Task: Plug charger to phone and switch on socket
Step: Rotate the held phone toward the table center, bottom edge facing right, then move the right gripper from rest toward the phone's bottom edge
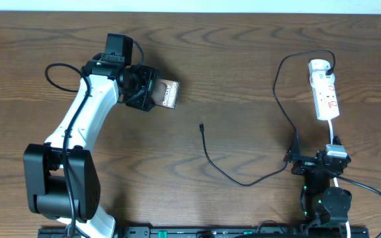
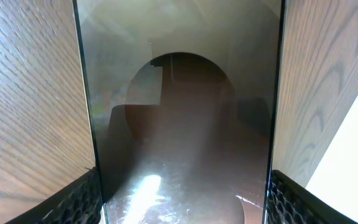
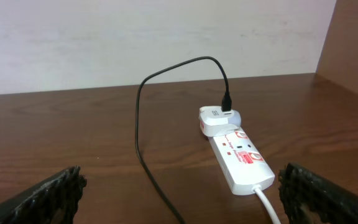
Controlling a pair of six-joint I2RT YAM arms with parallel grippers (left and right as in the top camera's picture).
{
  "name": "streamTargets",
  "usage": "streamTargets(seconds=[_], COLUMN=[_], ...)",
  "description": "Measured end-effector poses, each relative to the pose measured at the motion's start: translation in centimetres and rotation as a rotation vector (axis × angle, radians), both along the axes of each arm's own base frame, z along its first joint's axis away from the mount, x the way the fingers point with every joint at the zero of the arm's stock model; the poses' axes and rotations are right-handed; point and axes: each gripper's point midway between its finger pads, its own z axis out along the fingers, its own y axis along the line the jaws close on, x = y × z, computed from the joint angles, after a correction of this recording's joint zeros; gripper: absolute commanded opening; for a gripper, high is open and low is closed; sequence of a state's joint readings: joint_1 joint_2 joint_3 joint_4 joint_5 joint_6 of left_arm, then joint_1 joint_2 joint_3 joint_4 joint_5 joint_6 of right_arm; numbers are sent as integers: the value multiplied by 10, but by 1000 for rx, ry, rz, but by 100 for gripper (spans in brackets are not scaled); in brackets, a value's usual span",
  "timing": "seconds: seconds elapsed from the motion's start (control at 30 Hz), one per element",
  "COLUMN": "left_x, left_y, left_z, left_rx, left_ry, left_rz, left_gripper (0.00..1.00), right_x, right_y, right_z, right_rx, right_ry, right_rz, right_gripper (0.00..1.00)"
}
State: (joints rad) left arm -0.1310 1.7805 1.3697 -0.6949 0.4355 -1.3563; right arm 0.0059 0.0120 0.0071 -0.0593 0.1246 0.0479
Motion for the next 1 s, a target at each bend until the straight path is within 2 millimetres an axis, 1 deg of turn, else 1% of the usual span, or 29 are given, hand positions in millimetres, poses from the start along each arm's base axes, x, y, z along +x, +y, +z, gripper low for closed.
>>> streamTargets(seconds=[0.53,0.83,1.0], left_x=[1,1,2], left_y=[4,5,8], left_z=[-1,-2,-3], left_rx=[22,30,46], left_ry=[-3,-4,-6], left_rz=[9,13,19], left_gripper=[41,41,41], right_x=[0,1,2], right_y=[2,17,26], right_z=[1,2,13], right_rx=[18,127,193], right_ry=[-6,-18,-61], right_rz=[8,91,146], right_gripper=[99,99,99])
